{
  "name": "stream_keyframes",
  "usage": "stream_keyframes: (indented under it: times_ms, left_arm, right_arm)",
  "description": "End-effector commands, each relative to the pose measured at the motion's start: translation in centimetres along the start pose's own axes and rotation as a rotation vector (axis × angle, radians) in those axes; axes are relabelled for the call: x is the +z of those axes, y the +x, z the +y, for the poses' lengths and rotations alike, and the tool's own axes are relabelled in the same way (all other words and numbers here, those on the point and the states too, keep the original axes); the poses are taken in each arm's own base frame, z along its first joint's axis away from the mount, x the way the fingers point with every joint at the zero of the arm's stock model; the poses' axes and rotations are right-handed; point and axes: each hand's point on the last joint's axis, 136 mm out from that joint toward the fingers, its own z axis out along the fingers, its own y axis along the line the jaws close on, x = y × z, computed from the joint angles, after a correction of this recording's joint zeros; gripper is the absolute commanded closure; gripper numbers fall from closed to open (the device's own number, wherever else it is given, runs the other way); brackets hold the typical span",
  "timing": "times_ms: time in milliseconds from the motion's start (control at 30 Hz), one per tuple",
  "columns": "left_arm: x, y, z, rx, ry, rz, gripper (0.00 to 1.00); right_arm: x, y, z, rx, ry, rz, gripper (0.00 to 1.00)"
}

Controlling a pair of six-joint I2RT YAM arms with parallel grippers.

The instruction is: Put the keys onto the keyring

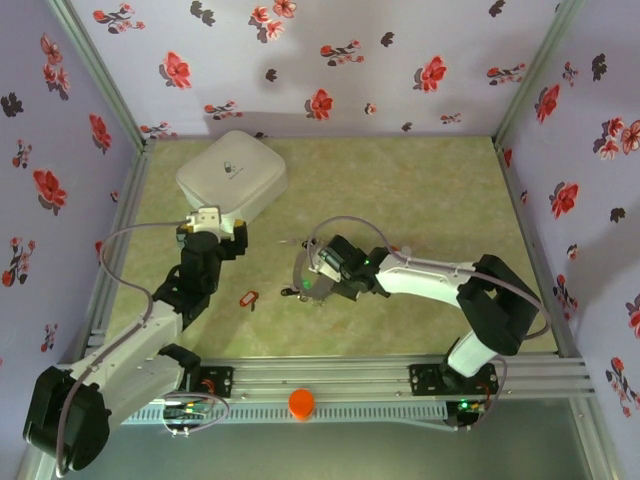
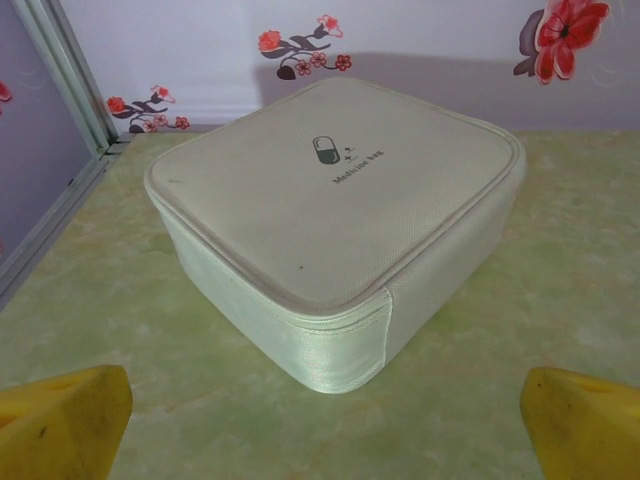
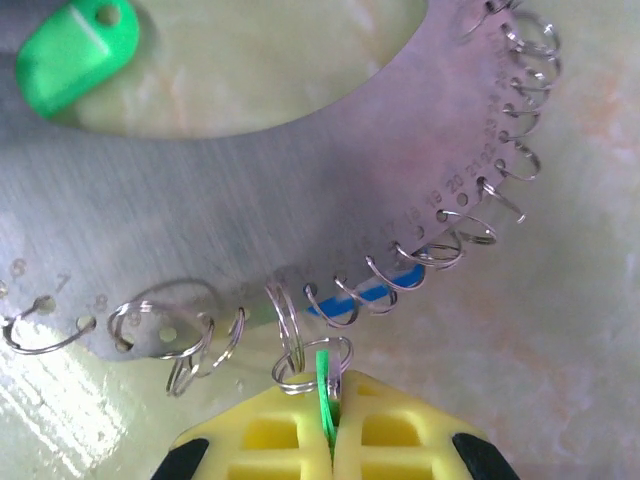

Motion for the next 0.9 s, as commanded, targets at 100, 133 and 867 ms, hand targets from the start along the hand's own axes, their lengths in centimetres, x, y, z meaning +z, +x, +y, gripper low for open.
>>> stream_keyframes:
  times_ms: [100,133,867]
  left_arm:
    - [0.2,-1.6,-0.3,-0.053,0.006,0.023,0.00]
    - [0.2,-1.6,-0.4,-0.057,0.005,0.035,0.00]
    - [1.9,2.2,-9.0,0.119,0.214,0.352,0.00]
  right_arm:
    - [0.3,1.7,1.0,-0.053,-0.024,0.062,0.89]
    - [0.3,1.7,1.1,-0.053,-0.029,0.061,0.84]
    - [-6.5,-4.1,-7.1,0.804,0.157,-0.339,0.66]
